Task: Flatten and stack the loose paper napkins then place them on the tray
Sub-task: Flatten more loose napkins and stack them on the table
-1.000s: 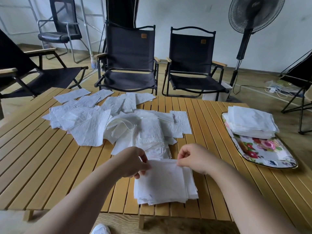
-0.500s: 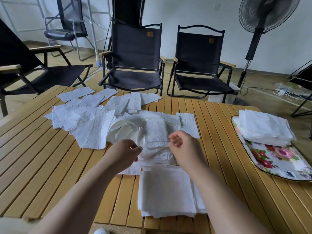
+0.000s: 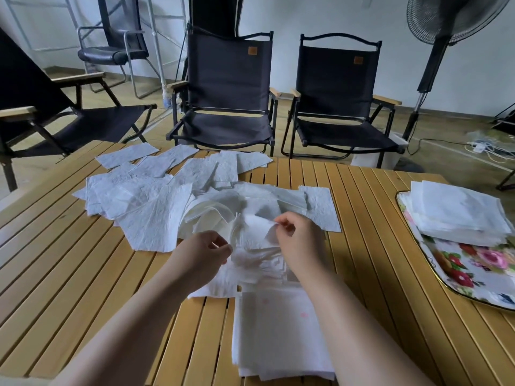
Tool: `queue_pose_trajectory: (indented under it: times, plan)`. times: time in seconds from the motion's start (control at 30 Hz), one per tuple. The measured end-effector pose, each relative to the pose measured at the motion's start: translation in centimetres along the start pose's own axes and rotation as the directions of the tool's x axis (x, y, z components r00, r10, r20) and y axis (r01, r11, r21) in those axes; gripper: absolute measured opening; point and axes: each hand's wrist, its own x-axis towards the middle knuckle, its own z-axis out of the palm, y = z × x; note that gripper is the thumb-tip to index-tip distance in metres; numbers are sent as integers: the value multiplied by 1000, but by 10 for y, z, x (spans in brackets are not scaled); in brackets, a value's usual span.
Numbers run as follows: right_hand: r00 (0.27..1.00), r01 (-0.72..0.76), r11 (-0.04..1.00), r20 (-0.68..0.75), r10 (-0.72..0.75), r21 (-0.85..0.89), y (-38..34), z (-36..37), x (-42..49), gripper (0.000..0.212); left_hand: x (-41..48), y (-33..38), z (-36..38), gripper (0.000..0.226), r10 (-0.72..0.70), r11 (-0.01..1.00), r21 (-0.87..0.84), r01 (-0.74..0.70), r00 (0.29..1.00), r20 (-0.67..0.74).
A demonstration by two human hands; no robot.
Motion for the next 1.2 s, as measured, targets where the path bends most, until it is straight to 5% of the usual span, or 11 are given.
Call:
queue_pose_trajectory:
  times: [0.13, 0.23, 0.3, 0.47, 0.6, 0.67, 0.87, 0.93, 1.0, 1.1, 1.2]
  plan:
    - [989, -133, 928, 113, 99, 349, -18, -27, -6, 7, -2, 6, 2, 45, 67, 994, -78, -73, 995, -73]
    - [910, -403, 635, 365, 197, 660, -30, -52, -17, 11, -9, 16, -1, 76, 30, 944, -328, -27, 1000, 5]
    - [861, -497, 510, 470, 192, 702, -31, -68, -23, 18, -15, 25, -5, 65, 31, 855, -515, 55, 987, 157]
    - [789, -521, 720, 581, 201, 458, -23, -98, -41, 9, -28, 30, -2, 27, 119, 872, -489, 28, 956, 268]
    - [578, -426, 902, 787, 214, 67, -12, -122, -51, 9, -39, 29, 7, 22, 81, 978, -209, 3, 917, 391]
    - [486, -353, 930, 829, 278, -105, -9, -127, -55, 13, -45, 30, 14, 20, 76, 994, -107, -33, 902, 424]
    - [444, -230, 881, 761, 474, -414, -10, -118, -55, 21, -50, 35, 32, 21, 70, 984, 126, -129, 917, 393]
    - [481, -168, 831, 691, 539, -531, -11, -115, -52, 28, -48, 34, 32, 22, 69, 973, 182, -143, 929, 365]
    - [639, -198, 818, 561, 525, -540, -10, -108, -47, 33, -43, 31, 31, 28, 67, 967, 213, -141, 946, 318]
    - [894, -298, 921, 264, 362, -251, -4, -87, -39, 21, -36, 27, 23, 28, 65, 969, 225, -105, 982, 177]
    - [963, -191, 975, 171, 209, -117, -6, -59, -34, 17, -29, 22, 10, 22, 45, 975, 216, -61, 996, 78]
